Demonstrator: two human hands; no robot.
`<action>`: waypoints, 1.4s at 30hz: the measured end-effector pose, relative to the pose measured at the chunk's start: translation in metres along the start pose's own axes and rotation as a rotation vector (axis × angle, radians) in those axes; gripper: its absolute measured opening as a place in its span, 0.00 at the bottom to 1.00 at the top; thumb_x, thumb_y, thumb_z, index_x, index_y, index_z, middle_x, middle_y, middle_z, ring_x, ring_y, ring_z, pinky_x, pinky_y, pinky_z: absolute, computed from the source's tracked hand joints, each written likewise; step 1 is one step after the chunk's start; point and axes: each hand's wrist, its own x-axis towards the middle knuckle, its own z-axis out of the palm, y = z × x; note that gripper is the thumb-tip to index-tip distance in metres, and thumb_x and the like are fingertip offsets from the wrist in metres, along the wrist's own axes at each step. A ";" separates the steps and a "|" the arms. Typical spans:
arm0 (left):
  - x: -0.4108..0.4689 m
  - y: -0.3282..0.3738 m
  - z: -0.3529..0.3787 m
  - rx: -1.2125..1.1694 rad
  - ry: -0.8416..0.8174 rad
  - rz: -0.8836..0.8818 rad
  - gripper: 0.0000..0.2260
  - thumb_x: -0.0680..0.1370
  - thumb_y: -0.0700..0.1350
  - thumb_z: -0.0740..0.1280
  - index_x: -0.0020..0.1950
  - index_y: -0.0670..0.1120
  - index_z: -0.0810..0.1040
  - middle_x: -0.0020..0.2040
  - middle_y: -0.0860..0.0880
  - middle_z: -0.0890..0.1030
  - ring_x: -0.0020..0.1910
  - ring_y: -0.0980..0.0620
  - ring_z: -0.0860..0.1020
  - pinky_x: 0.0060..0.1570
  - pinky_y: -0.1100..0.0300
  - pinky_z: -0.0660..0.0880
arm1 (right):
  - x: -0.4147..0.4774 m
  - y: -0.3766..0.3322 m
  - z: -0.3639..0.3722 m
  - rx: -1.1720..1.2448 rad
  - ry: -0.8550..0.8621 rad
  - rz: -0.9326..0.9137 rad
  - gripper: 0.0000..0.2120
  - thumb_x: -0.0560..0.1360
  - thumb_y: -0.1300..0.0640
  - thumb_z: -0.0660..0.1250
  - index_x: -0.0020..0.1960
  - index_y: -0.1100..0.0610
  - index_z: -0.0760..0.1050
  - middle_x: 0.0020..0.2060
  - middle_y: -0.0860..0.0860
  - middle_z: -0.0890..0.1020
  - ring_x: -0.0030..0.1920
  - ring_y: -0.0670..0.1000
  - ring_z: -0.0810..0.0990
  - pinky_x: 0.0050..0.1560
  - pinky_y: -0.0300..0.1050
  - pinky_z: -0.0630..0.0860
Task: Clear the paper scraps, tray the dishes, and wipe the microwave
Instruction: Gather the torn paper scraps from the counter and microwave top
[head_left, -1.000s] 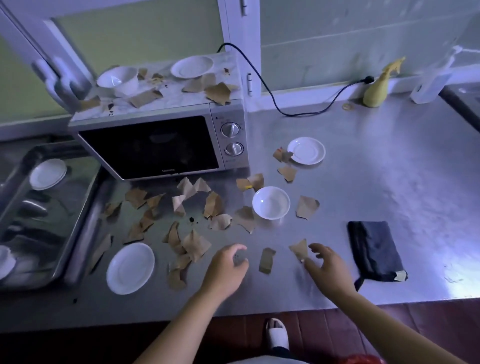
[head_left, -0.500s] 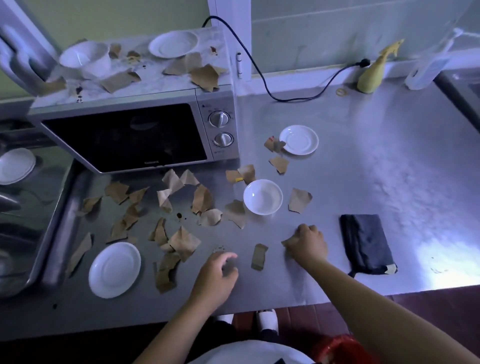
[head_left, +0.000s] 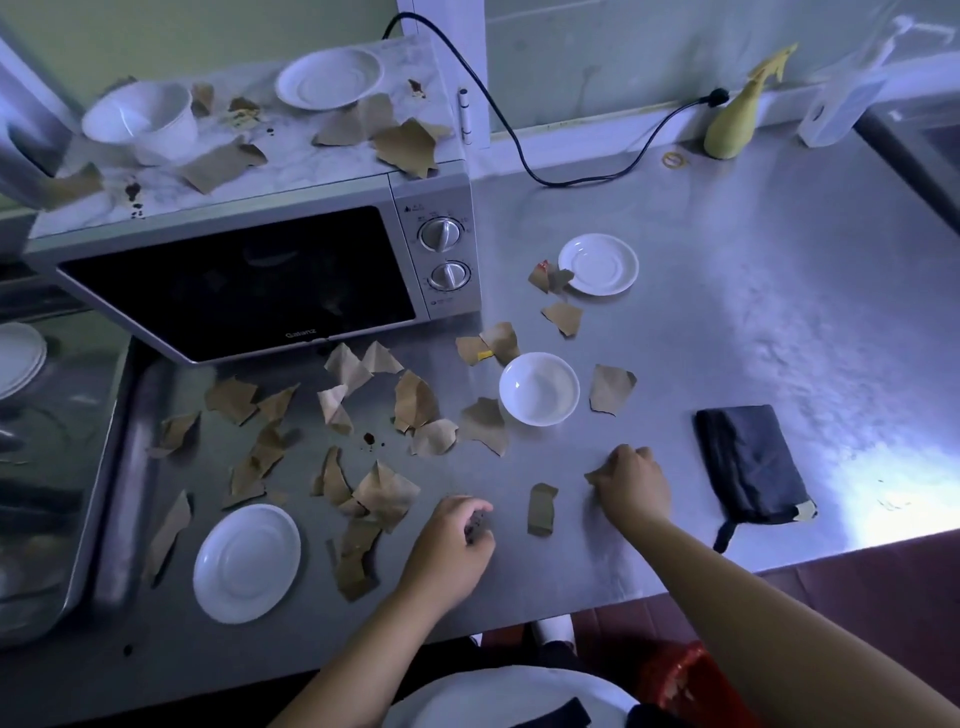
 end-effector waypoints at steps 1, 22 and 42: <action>0.001 -0.001 -0.001 0.015 -0.019 -0.003 0.12 0.78 0.45 0.65 0.61 0.56 0.77 0.57 0.63 0.71 0.53 0.71 0.71 0.45 0.77 0.66 | 0.000 0.000 0.002 0.005 0.005 0.021 0.07 0.78 0.56 0.65 0.51 0.59 0.74 0.50 0.54 0.71 0.47 0.58 0.75 0.49 0.51 0.75; 0.064 0.055 0.024 0.469 -0.317 0.292 0.22 0.76 0.40 0.64 0.70 0.52 0.72 0.67 0.50 0.72 0.64 0.47 0.72 0.58 0.56 0.72 | -0.122 0.024 -0.028 1.095 -0.090 0.400 0.08 0.71 0.75 0.71 0.41 0.66 0.74 0.39 0.63 0.76 0.38 0.62 0.81 0.45 0.58 0.83; 0.070 0.069 0.002 0.181 -0.380 0.213 0.05 0.71 0.44 0.76 0.38 0.49 0.82 0.42 0.51 0.84 0.39 0.55 0.78 0.42 0.59 0.74 | -0.145 0.031 -0.052 1.218 -0.181 0.416 0.04 0.76 0.66 0.70 0.50 0.65 0.81 0.44 0.59 0.86 0.40 0.53 0.82 0.40 0.41 0.78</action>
